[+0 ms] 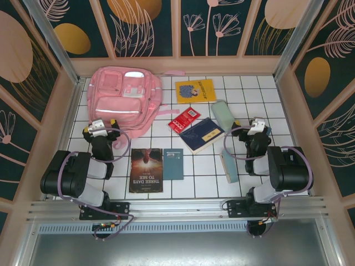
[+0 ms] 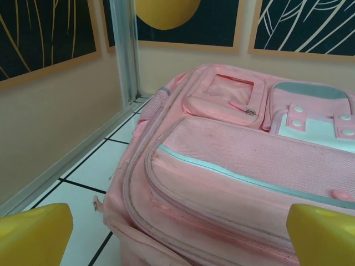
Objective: Pack the student bag
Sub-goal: Move the student bag to the top-left of the table.
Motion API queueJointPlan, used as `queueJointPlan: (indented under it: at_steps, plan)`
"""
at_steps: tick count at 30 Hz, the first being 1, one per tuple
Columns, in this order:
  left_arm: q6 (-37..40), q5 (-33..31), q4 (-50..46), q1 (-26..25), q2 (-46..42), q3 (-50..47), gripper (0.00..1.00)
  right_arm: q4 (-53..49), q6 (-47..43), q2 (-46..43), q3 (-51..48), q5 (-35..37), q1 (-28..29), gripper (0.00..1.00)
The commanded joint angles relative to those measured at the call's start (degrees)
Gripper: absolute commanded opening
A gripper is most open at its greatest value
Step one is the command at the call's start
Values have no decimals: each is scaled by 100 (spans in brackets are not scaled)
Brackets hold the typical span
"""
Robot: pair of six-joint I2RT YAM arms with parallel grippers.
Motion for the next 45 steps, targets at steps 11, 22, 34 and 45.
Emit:
queueJointPlan:
  at_steps: [11, 22, 34, 45]
  plan:
    - [60, 69, 203, 33, 53, 96, 99, 124, -16, 83, 207, -297, -100, 99]
    - [38, 154, 150, 69, 33, 114, 99, -7, 112, 93, 278, -595, -293, 99]
    - [-855, -1191, -3948, 69, -1738, 1745, 99, -1887, 1363, -2237, 188, 1300, -299, 99]
    - [-1769, 90, -7842, 69, -1599, 4181, 99, -3237, 3433, -3336, 1018, -691, -199, 99]
